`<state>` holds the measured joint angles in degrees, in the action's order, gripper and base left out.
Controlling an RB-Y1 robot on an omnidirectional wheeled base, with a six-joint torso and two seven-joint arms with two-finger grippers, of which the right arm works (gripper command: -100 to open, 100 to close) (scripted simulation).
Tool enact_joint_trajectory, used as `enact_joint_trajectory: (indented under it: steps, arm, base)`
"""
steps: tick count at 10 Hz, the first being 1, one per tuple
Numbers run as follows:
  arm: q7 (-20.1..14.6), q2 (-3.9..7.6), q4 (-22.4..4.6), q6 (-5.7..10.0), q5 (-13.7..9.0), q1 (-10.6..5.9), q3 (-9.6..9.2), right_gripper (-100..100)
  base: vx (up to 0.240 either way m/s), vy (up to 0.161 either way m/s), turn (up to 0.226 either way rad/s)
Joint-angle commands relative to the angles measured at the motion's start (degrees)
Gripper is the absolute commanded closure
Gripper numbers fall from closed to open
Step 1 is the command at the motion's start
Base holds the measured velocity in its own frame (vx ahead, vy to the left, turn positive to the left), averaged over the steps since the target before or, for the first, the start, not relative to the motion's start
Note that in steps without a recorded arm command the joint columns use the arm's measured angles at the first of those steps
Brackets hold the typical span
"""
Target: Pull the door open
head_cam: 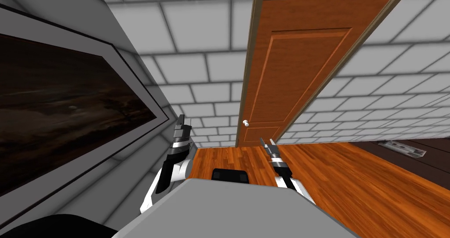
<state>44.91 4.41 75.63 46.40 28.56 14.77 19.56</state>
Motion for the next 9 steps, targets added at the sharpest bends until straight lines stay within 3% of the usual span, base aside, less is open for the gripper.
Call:
enact_joint_trajectory:
  steps: [1, 9]
  arm:
    - [1.7, -0.13, -2.4, 0.77, 0.8, -0.51, 0.75, -100]
    - [10.1, -1.59, -14.7, 4.17, 5.4, -2.98, 4.66, -100]
  base:
    - [0.094, 0.012, 0.070]
    - [0.122, -0.005, 0.084]
